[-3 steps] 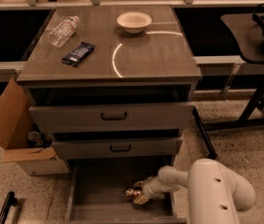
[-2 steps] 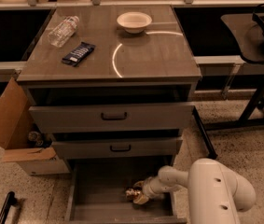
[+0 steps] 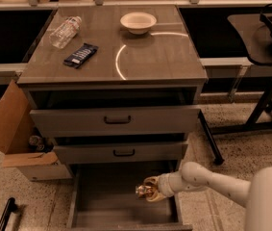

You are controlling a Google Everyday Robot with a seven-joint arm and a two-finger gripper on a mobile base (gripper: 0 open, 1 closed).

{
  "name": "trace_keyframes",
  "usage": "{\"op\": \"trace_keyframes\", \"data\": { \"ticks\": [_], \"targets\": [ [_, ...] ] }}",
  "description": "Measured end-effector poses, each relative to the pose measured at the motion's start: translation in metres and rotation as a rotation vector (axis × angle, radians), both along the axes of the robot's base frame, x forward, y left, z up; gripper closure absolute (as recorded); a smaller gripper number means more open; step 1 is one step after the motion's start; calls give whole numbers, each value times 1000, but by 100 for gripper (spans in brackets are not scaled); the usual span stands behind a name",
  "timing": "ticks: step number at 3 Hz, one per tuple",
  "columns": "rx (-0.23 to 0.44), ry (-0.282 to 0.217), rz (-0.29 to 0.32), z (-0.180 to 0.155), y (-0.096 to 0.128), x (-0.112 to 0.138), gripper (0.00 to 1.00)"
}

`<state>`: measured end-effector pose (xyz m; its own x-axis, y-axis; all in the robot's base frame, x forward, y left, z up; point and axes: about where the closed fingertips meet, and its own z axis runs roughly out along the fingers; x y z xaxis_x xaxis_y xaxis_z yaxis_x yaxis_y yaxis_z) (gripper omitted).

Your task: Pick orange can from bottom drawer and place on counter

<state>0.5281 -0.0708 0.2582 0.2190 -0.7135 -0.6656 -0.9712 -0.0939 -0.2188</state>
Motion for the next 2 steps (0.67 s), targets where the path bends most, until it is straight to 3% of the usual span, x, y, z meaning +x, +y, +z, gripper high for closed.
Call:
{"op": "trace_keyframes", "data": {
  "ticks": [1,2],
  "targets": [
    [36,-106,74,78,-17,3,100],
    [35,-109,82,81,-18,3,100]
  ]
}}
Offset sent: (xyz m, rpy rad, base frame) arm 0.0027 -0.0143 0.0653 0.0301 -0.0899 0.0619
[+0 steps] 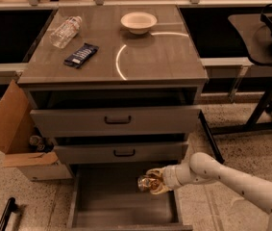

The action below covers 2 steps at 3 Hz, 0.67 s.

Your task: Pick orange can from bottom drawer and place on counter

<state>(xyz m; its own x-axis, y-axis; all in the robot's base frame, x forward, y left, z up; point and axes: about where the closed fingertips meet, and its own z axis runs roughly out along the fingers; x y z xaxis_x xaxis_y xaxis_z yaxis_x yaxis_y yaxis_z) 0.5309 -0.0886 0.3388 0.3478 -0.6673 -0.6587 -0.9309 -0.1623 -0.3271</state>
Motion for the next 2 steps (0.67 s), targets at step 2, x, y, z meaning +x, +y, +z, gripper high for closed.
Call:
{"op": "trace_keyframes", "data": {
  "ticks": [2],
  "targets": [
    [4,-65,49,47,-8,-12,100]
  ]
}}
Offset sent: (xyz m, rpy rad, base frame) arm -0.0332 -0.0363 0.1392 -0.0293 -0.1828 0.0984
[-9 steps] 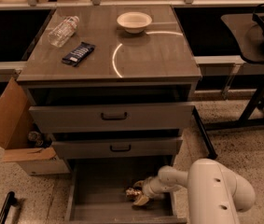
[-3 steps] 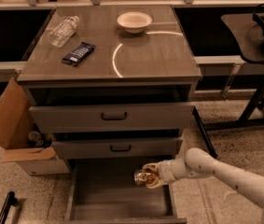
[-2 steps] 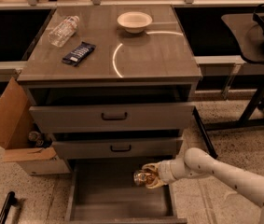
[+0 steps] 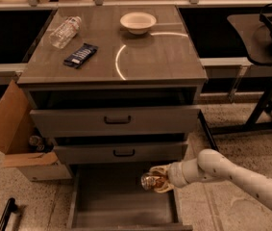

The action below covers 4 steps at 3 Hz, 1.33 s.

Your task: Pick orange can from bottom drawer and place on counter

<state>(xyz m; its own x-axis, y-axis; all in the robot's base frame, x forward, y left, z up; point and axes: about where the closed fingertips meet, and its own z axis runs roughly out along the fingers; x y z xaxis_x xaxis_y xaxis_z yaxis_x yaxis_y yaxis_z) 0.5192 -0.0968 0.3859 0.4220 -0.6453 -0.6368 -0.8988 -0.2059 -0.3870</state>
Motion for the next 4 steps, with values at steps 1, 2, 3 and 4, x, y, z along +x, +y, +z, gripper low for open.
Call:
{"op": "trace_keyframes", "data": {
  "ticks": [1,2,3,4],
  "targets": [
    [-35,-107,36,73,-18,-21,100],
    [-84,-220,78,153,-36,-36,100],
    [-83,-219,78,152,-36,-36,100],
    [-48,-200,89,160,-40,-33,100]
  ]
}}
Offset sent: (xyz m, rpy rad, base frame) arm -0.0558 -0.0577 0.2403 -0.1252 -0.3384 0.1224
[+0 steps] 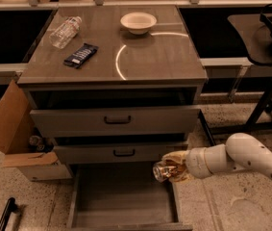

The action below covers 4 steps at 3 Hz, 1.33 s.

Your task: Pick orange can from bottom drawer and place on counter

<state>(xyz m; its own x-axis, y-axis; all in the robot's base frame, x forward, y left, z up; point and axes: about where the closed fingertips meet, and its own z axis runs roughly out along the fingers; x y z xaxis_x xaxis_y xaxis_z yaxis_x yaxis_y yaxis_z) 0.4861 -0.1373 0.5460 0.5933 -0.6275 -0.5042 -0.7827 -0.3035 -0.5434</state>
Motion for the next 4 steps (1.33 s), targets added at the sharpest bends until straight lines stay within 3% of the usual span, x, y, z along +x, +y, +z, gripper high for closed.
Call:
{"op": "trace_keyframes", "data": {
  "ticks": [1,2,3,4],
  "targets": [
    [90,-14,17,32,-24,12,100],
    [165,-77,53,96,-61,31,100],
    [196,-145,96,171,-96,39,100],
    [219,-269,161,252,-127,31,100]
  ]
}}
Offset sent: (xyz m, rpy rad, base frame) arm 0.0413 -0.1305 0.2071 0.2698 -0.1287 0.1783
